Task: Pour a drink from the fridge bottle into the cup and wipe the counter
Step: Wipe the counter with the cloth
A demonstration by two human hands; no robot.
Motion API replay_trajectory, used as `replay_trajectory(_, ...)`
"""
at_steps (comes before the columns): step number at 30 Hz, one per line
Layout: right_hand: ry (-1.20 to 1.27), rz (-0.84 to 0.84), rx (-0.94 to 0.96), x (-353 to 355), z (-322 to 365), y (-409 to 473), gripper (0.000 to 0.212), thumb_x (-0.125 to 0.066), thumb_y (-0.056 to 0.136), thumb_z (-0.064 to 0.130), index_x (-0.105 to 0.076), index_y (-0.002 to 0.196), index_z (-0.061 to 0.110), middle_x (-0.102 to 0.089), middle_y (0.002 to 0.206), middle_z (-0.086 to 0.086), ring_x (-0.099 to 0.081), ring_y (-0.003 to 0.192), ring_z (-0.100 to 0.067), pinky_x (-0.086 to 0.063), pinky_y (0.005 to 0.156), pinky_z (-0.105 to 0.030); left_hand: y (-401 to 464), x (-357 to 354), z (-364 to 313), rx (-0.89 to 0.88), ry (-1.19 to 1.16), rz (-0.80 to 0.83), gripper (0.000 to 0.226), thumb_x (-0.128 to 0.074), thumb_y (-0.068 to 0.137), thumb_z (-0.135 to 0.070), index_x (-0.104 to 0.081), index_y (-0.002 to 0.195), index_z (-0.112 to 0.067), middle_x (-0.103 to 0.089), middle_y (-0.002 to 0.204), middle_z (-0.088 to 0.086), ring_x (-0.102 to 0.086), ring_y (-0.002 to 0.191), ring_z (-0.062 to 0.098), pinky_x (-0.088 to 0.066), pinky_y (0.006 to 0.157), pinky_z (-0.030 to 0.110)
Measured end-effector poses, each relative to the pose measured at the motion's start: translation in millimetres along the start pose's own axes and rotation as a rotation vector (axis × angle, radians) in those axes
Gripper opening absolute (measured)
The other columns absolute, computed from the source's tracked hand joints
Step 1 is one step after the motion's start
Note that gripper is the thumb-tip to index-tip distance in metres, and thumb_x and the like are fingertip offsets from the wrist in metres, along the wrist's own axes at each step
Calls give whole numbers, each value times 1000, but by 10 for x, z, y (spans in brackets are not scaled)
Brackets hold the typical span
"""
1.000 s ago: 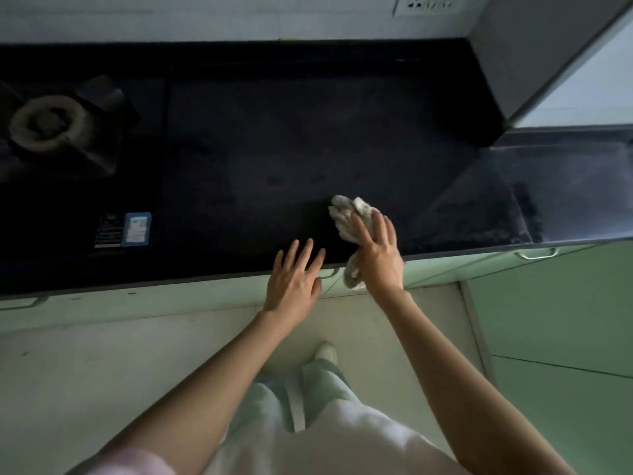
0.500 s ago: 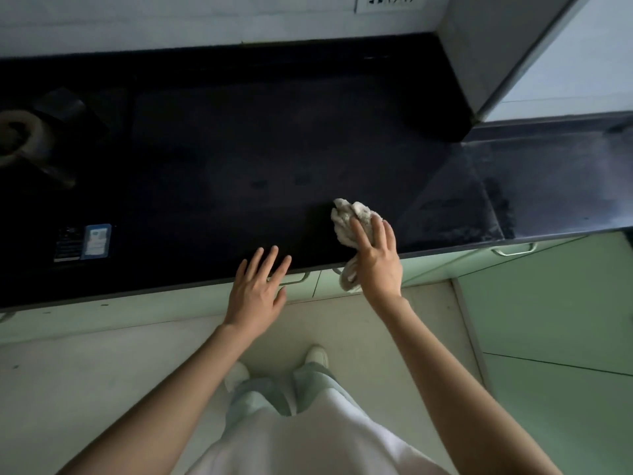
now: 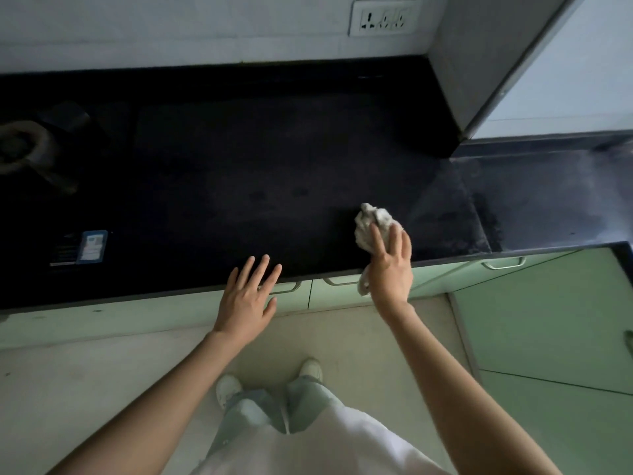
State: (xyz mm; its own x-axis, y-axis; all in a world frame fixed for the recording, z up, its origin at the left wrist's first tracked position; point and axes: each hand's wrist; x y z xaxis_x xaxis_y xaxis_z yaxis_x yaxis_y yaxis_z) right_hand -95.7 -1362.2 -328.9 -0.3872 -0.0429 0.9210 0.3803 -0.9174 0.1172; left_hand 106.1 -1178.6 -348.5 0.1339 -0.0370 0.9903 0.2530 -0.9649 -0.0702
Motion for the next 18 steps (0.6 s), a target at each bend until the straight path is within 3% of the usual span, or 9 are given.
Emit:
replay_trajectory(3, -17, 31, 144, -113, 226, -1, 85, -71, 58, -9, -51, 135, 19, -45, 139, -17, -41, 124, -37, -55, 84, -41, 1, -10, 2, -5, 0, -3, 71, -69, 82, -28, -39, 145, -19, -36, 151, 11, -34, 138, 36, -32, 108, 54)
replay_trajectory(6, -47, 78, 141, -92, 129, 231, 78, -69, 71, -5, -46, 139, 25, -41, 143, -12, -37, 127, -33, -56, 81, -41, 6, 4, 3, -7, -3, -6, 71, -70, 81, -27, -40, 144, -18, -38, 150, 12, -36, 137, 37, -33, 107, 54)
replay_trajectory(11, -76, 90, -87, 131, -436, 726, 68, -49, 86, 0, -35, 144, 33, -24, 152, -7, -19, 138, -32, -52, 80, -48, 3, 45, -1, -8, -17, 13, 69, -70, 81, -27, -42, 143, -18, -38, 150, 12, -36, 137, 37, -35, 107, 54)
replay_trajectory(18, -67, 7, -417, 350, -867, 715, 75, -53, 82, 0, -28, 145, 32, -15, 155, -8, -17, 137, -35, -47, 88, -51, 7, 95, -11, 4, -27, 49, 68, -72, 78, -24, -46, 141, -17, -41, 148, 14, -39, 134, 39, -37, 104, 56)
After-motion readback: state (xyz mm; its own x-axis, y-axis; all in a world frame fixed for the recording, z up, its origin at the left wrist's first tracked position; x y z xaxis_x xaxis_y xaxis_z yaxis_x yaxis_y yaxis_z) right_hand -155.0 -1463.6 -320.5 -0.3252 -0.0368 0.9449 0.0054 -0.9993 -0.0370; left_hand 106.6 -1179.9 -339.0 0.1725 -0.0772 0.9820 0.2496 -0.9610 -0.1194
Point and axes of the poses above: each hand's wrist, its own y-axis towards the middle knuckle, its own x-axis out of the back of the hand, z = x × y
